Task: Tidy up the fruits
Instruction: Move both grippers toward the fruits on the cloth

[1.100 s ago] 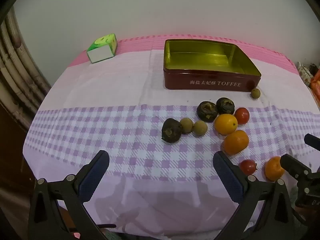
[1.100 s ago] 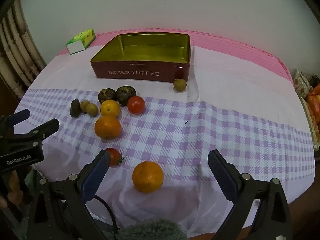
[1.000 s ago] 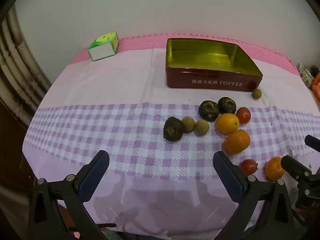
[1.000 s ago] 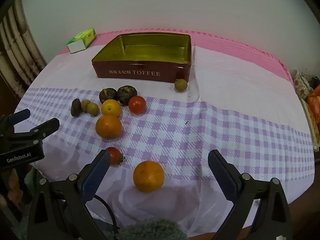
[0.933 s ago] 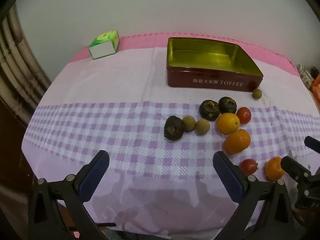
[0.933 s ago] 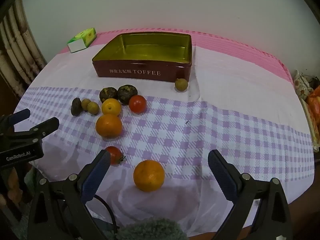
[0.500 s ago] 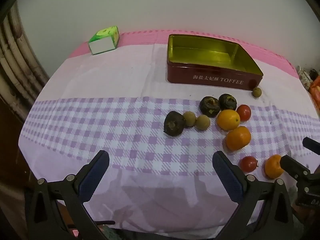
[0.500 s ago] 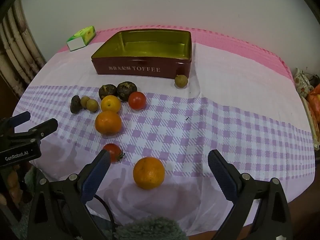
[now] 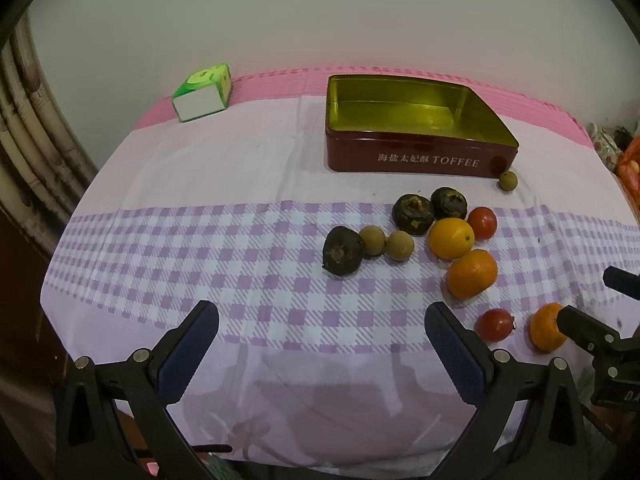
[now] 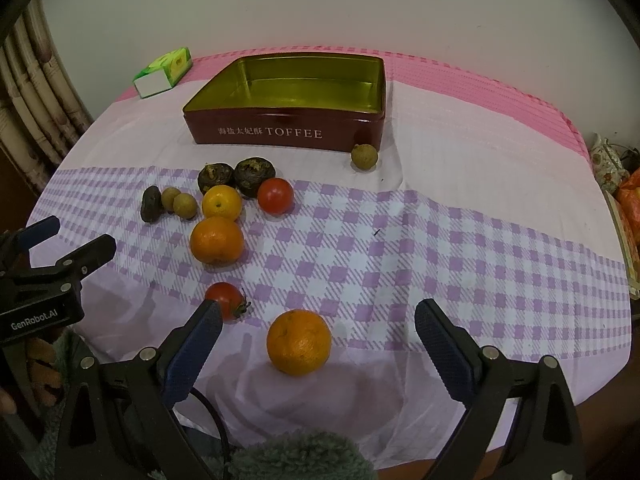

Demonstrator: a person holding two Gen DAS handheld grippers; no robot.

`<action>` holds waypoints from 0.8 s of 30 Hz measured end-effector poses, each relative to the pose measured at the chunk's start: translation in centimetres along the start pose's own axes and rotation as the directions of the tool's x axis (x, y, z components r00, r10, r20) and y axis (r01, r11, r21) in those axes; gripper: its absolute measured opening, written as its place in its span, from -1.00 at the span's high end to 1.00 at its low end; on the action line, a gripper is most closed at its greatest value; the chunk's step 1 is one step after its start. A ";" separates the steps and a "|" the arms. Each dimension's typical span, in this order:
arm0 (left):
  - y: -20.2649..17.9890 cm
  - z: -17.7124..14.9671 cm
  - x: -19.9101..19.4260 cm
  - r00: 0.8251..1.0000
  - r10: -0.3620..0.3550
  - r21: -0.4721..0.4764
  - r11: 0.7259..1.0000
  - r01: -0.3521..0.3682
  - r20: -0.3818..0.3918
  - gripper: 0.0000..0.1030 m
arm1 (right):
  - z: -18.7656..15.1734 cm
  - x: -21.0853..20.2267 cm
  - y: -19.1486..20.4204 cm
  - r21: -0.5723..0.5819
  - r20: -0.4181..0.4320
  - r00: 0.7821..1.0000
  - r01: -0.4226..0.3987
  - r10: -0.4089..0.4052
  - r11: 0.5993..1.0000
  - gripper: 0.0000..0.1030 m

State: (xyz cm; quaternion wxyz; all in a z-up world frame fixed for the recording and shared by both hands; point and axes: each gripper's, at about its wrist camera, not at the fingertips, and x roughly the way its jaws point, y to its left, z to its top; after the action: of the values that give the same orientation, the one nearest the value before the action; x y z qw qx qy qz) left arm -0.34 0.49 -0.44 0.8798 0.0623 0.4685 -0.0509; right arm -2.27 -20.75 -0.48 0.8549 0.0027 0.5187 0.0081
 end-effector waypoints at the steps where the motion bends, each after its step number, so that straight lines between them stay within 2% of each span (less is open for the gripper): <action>1: 0.0 0.0 0.0 1.000 0.002 0.001 1.000 -0.002 -0.002 -0.98 | 0.0 0.0 0.1 0.000 0.000 1.000 0.004 -0.004 1.000 -0.85; 10: 0.6 -0.3 0.5 1.000 0.007 -0.026 1.000 -0.008 -0.025 -0.98 | -0.1 0.0 0.0 0.003 -0.016 1.000 -0.003 0.003 1.000 -0.78; 14: 0.8 -0.4 0.6 1.000 0.007 -0.030 1.000 -0.008 -0.027 -0.98 | -0.1 0.3 0.0 0.002 -0.029 1.000 -0.009 0.009 1.000 -0.67; 24: 0.9 -0.5 0.7 0.999 0.013 -0.032 0.999 -0.014 -0.029 -0.98 | -0.1 0.5 0.0 0.004 -0.037 0.999 -0.012 0.013 1.000 -0.61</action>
State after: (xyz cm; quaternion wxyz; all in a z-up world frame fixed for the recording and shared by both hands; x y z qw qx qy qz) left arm -0.20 1.42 -1.26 0.8741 0.0520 0.4817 -0.0366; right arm -2.16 -20.78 -1.00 0.8450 0.0073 0.5345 0.0126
